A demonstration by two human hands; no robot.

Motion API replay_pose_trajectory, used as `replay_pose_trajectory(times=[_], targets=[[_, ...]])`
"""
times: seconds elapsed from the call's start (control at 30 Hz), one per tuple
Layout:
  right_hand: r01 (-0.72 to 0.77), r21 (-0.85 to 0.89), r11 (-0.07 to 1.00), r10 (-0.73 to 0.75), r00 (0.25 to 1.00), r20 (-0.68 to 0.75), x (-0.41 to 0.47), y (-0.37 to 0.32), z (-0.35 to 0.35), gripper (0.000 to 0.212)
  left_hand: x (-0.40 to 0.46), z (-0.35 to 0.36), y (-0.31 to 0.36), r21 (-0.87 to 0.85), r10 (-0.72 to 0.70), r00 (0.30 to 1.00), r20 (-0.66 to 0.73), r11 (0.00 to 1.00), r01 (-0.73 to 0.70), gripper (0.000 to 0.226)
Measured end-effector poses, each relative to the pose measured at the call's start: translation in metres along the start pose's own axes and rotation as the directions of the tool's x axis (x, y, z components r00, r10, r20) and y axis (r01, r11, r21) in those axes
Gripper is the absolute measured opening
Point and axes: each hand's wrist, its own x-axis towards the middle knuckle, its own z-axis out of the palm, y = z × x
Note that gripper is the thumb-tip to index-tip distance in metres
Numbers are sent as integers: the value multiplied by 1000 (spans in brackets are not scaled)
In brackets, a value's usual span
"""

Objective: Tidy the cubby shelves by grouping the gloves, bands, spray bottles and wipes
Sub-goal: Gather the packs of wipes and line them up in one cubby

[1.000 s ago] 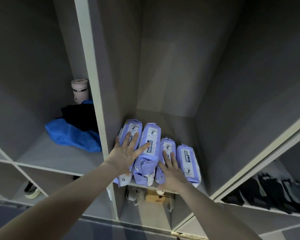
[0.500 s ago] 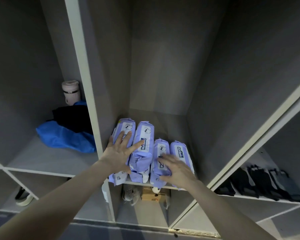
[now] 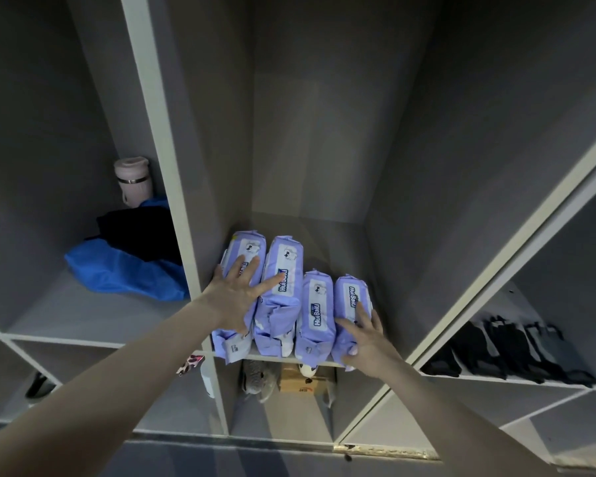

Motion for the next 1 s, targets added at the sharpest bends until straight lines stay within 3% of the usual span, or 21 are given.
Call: replay_pose_trajectory(times=[0.1,0.17,0.23,0.33,0.43,0.53,0.63,0.77,0.9,1.0], targets=[[-14,-26,1000,14,1000,-10,3,-23,-6,110,-7,12,10,92,-54,987,-151,993,68,112],[43,17,999,-42,998,-50,7,-44,-1,116,-13,29,17,138,-74,950,-303,983,121,109],[102,105,989,-94,992,-79,10,-63,2,119,-20,47,19,175,-50,929,-367,977,122,115],[229,284,931,-180,965,-189,16,-82,-3,122,-23,59,16,247,0,915,-403,963,109,122],[339,276,900,-261,923,-282,24,-94,-16,103,-19,48,14,275,12,908,-418,955,114,125],[316,258,913,-241,928,-285,32,-98,-22,79,-14,43,11,257,6,896,-443,959,121,126],[297,273,915,-219,934,-282,33,-99,-23,73,-10,43,11,253,-10,884,-467,957,145,130],[293,247,924,-229,939,-257,30,-101,-27,75,-12,41,14,217,-37,870,-493,962,164,129],[319,163,934,-291,941,-173,21,-85,-36,93,-15,28,22,98,-80,877,-474,985,143,123],[142,85,986,-127,978,-167,12,-63,-40,104,-14,16,28,-15,-90,891,-445,996,93,97]])
